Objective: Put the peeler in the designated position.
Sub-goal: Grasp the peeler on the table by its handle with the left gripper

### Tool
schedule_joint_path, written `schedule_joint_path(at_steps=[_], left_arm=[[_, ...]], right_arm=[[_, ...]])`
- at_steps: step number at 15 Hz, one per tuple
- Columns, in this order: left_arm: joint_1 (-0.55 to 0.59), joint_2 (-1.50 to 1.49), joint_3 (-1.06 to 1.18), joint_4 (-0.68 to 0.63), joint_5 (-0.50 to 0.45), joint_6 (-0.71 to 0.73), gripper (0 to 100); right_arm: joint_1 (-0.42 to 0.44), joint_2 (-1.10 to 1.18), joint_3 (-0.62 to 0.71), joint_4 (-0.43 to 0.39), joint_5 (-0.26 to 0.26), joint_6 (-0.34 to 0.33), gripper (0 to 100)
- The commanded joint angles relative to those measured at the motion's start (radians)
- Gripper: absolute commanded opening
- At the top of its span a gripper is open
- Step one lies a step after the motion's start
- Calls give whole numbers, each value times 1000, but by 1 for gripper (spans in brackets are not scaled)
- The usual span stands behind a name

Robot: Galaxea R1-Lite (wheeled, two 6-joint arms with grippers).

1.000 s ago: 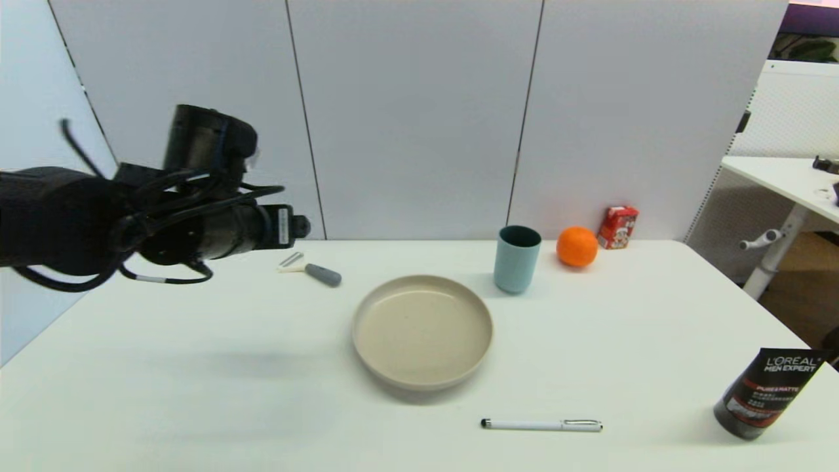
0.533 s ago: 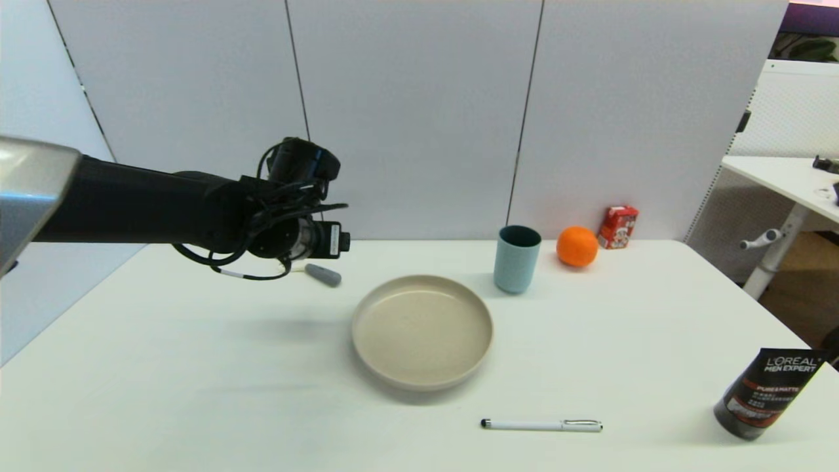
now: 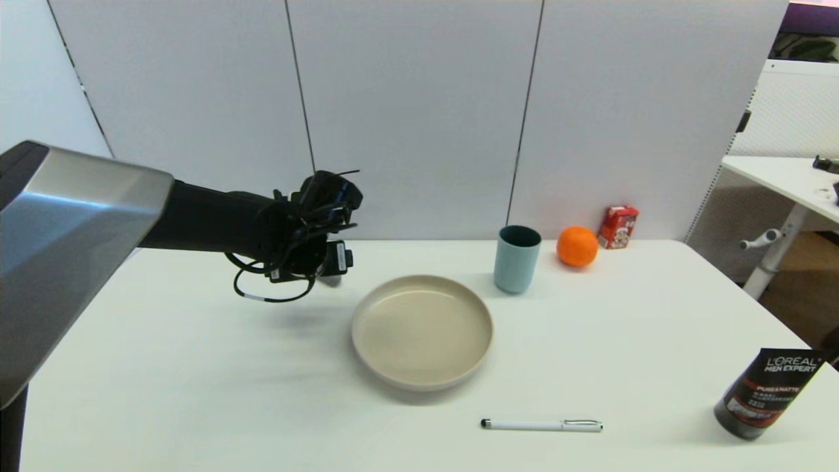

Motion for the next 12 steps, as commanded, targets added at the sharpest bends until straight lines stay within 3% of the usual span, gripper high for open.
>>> schedule_joint_path(at_steps=[1, 12], left_arm=[[0, 48, -62, -1, 7, -13, 100], [22, 196, -162, -49, 111, -84, 100]], right_arm=[[0, 1, 0, 0, 0, 0, 100], [0, 1, 0, 0, 0, 0, 100]])
